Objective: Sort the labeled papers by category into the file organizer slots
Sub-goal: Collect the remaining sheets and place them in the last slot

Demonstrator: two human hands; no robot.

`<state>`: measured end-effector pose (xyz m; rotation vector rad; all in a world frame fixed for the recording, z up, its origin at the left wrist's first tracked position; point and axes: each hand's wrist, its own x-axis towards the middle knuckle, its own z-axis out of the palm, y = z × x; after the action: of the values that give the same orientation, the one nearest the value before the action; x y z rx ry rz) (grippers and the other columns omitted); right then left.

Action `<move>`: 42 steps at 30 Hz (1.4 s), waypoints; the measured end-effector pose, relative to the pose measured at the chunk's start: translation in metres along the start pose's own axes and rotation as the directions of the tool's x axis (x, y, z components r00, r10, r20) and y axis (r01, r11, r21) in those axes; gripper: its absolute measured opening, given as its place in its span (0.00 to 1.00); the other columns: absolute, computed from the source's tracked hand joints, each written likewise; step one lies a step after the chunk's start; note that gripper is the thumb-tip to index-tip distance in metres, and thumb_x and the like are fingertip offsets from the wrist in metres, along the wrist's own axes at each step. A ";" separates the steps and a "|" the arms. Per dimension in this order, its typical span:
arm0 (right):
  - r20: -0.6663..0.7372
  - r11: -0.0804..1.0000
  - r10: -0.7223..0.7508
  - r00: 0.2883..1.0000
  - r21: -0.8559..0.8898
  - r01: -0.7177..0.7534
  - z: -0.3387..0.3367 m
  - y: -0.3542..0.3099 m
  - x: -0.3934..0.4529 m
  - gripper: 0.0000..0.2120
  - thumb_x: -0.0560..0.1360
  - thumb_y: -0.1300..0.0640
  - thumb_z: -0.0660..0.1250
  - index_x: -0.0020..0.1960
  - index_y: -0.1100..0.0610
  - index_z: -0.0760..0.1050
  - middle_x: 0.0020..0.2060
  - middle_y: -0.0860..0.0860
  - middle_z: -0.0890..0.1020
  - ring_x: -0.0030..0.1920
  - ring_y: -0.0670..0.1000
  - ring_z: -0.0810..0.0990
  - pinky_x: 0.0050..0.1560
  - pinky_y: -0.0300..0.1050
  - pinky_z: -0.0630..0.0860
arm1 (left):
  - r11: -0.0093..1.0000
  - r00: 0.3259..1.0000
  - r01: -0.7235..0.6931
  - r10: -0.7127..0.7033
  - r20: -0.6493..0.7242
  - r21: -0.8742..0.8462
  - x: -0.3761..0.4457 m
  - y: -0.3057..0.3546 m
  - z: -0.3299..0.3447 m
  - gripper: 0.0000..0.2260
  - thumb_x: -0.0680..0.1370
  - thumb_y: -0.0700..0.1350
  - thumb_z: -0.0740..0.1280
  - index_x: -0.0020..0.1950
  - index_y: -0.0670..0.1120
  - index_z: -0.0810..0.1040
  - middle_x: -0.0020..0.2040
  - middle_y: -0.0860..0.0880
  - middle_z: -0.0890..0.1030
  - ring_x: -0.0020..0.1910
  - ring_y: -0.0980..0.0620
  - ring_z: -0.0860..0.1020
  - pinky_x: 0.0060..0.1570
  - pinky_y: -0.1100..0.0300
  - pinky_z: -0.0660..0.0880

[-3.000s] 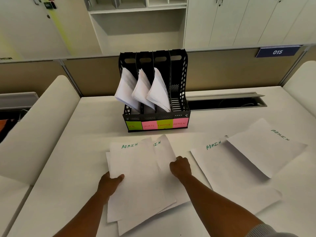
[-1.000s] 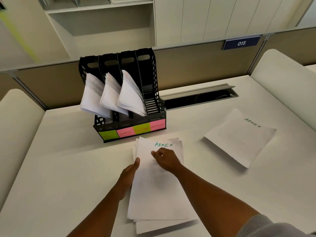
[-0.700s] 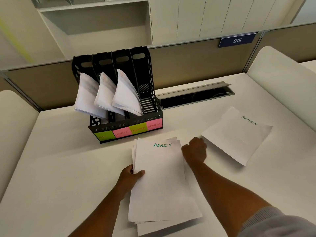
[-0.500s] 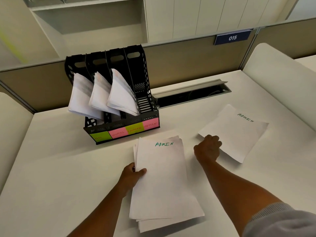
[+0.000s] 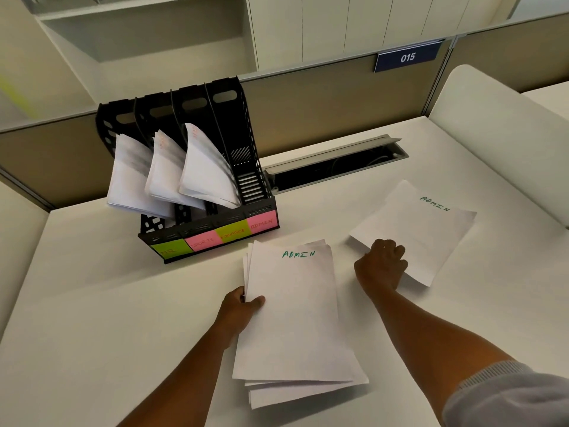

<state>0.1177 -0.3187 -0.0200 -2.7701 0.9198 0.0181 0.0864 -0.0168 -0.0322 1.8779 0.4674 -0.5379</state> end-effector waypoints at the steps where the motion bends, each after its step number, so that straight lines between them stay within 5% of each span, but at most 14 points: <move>1: 0.003 1.000 -0.012 1.000 -0.024 0.012 0.000 0.000 0.000 0.13 0.73 0.58 0.63 0.56 0.59 0.70 0.56 0.56 0.71 0.57 0.58 0.66 0.52 0.52 0.68 | 1.000 1.000 0.002 -0.002 -0.002 0.001 -0.001 0.001 0.000 0.13 0.74 0.47 0.72 0.57 0.46 0.78 0.51 0.48 0.83 0.48 0.49 0.82 0.47 0.57 0.79; 7: 0.069 0.983 0.037 0.997 -0.180 -0.024 -0.001 0.007 0.006 0.13 0.69 0.61 0.63 0.54 0.56 0.73 0.57 0.54 0.68 0.59 0.58 0.64 0.58 0.55 0.67 | 1.000 1.000 0.003 -0.003 -0.014 0.007 -0.006 0.001 -0.002 0.14 0.74 0.48 0.72 0.58 0.46 0.78 0.52 0.48 0.83 0.49 0.48 0.82 0.49 0.55 0.79; 12: -0.001 0.999 -0.035 0.999 -0.019 0.035 0.009 0.012 0.001 0.19 0.68 0.66 0.60 0.59 0.61 0.68 0.54 0.57 0.73 0.58 0.59 0.68 0.64 0.58 0.62 | 1.000 0.999 0.011 -0.010 -0.035 0.008 -0.010 -0.002 -0.006 0.14 0.75 0.48 0.72 0.58 0.46 0.78 0.52 0.48 0.83 0.49 0.47 0.82 0.50 0.54 0.79; 15: -0.016 0.965 -0.194 0.981 0.175 0.194 0.015 0.003 -0.011 0.23 0.68 0.68 0.58 0.64 0.63 0.66 0.57 0.57 0.74 0.61 0.59 0.70 0.69 0.57 0.60 | 1.000 0.998 0.015 -0.013 -0.054 0.021 -0.012 -0.003 -0.007 0.13 0.75 0.47 0.71 0.58 0.45 0.78 0.51 0.47 0.83 0.49 0.47 0.82 0.49 0.54 0.79; 17: -0.018 0.857 -0.380 0.925 0.370 0.359 0.018 -0.004 -0.022 0.23 0.73 0.68 0.57 0.67 0.62 0.66 0.59 0.56 0.76 0.61 0.59 0.74 0.67 0.52 0.66 | 0.999 0.998 0.022 -0.020 -0.066 0.030 -0.012 -0.002 -0.008 0.12 0.76 0.47 0.70 0.57 0.44 0.78 0.51 0.47 0.82 0.48 0.48 0.81 0.46 0.57 0.78; 21: 0.027 0.610 -0.612 0.790 0.652 0.450 0.014 -0.018 -0.053 0.20 0.79 0.61 0.59 0.71 0.57 0.66 0.59 0.52 0.77 0.59 0.53 0.76 0.60 0.37 0.67 | 0.997 0.994 0.073 -0.075 -0.084 -0.022 -0.012 0.000 -0.012 0.10 0.78 0.44 0.67 0.56 0.42 0.79 0.49 0.45 0.83 0.48 0.44 0.81 0.47 0.55 0.77; 28: 0.060 0.383 -0.900 0.432 0.584 0.715 0.019 -0.044 -0.110 0.23 0.78 0.58 0.60 0.72 0.55 0.64 0.51 0.50 0.77 0.52 0.52 0.74 0.59 0.46 0.72 | 0.991 0.989 0.114 -0.120 -0.091 -0.074 -0.016 -0.004 -0.018 0.10 0.80 0.44 0.62 0.57 0.42 0.79 0.55 0.41 0.81 0.51 0.45 0.78 0.49 0.55 0.73; 35: 0.236 0.300 -0.949 0.208 0.483 0.823 0.025 -0.051 -0.135 0.19 0.79 0.55 0.60 0.69 0.51 0.65 0.65 0.50 0.74 0.62 0.53 0.71 0.70 0.50 0.65 | 0.947 0.968 0.217 -0.240 -0.074 -0.237 -0.023 -0.002 -0.017 0.29 0.78 0.65 0.54 0.65 0.44 0.73 0.60 0.43 0.77 0.61 0.42 0.74 0.64 0.48 0.70; 39: 0.291 0.307 -0.939 0.185 0.462 0.832 0.027 -0.043 -0.138 0.18 0.79 0.48 0.58 0.69 0.49 0.63 0.67 0.47 0.71 0.69 0.55 0.68 0.76 0.51 0.58 | 0.964 0.984 0.153 -0.170 -0.060 -0.217 -0.031 -0.007 -0.020 0.19 0.78 0.56 0.65 0.59 0.43 0.78 0.53 0.46 0.82 0.53 0.44 0.79 0.58 0.48 0.75; 42: 0.125 0.321 -0.946 0.300 0.509 0.799 0.029 -0.031 -0.139 0.22 0.78 0.41 0.57 0.66 0.52 0.66 0.64 0.48 0.73 0.65 0.51 0.71 0.73 0.46 0.61 | 0.980 0.991 0.086 -0.102 -0.082 -0.178 -0.036 -0.011 -0.021 0.14 0.77 0.46 0.69 0.62 0.43 0.79 0.55 0.44 0.83 0.51 0.45 0.80 0.54 0.51 0.77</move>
<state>0.0258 -0.2060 -0.0303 -2.3460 -0.7837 0.2126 0.0537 0.0045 -0.0135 1.7239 0.6458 -0.4605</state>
